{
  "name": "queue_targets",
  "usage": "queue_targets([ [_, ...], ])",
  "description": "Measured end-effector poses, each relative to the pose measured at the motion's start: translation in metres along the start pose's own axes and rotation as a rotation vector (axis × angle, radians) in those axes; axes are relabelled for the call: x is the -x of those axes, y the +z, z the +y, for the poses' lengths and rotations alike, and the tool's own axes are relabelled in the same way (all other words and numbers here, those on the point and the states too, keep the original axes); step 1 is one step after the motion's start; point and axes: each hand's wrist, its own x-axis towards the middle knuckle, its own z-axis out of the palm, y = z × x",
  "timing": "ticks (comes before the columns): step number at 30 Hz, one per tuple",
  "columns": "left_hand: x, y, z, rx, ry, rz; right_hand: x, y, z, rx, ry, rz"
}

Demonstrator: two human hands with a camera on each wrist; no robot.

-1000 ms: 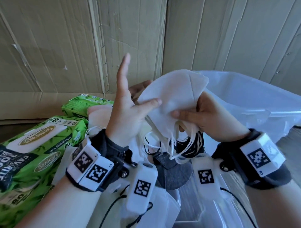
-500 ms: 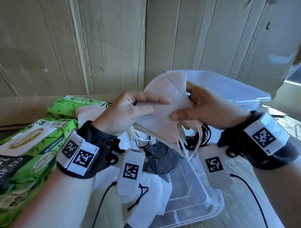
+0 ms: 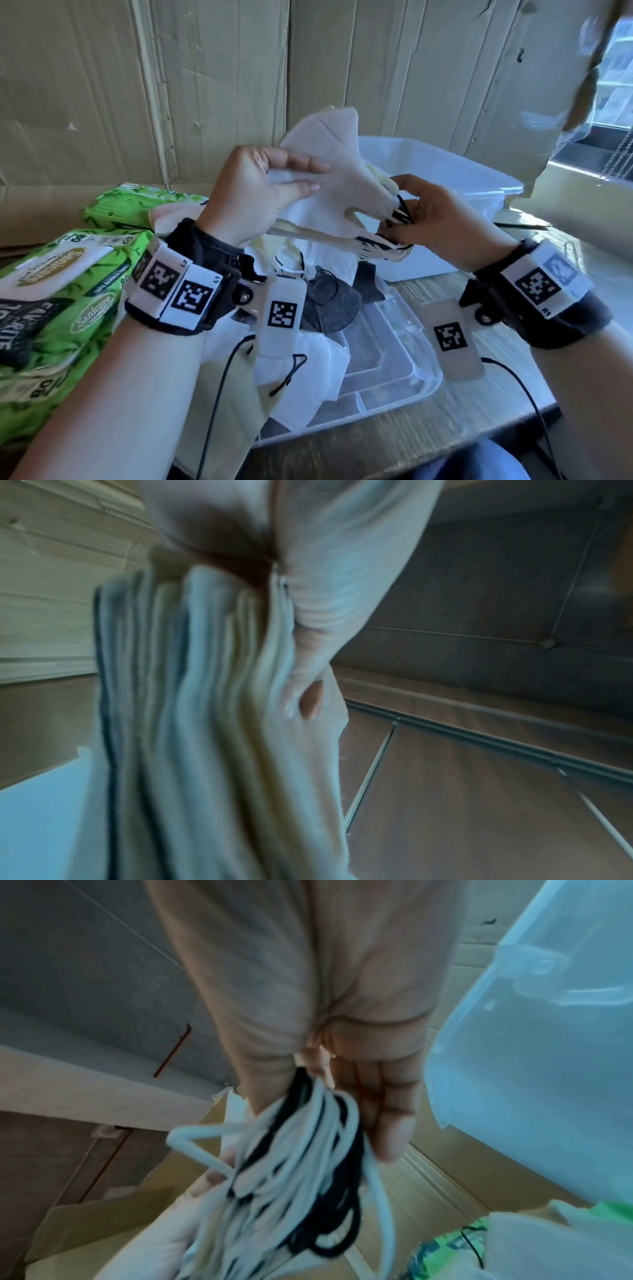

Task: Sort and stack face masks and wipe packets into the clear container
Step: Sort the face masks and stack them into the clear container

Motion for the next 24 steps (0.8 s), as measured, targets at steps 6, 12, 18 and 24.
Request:
queue_targets([
  [6,0.002,0.0,0.007,-0.008,0.067,-0.042,0.006,-0.016,-0.016,-0.029,0.019,-0.02],
  [12,0.007,0.006,0.007,-0.009,0.009,-0.291,0.004,0.023,-0.024,0.107,-0.178,0.083],
  [18,0.007,0.007,0.003,0.005,0.035,-0.323,0.018,0.049,-0.011,0.265,-0.409,0.063],
  [24,0.008,0.008,0.002,-0.023,0.063,-0.277,0.028,0.037,-0.005,0.421,-0.49,0.03],
])
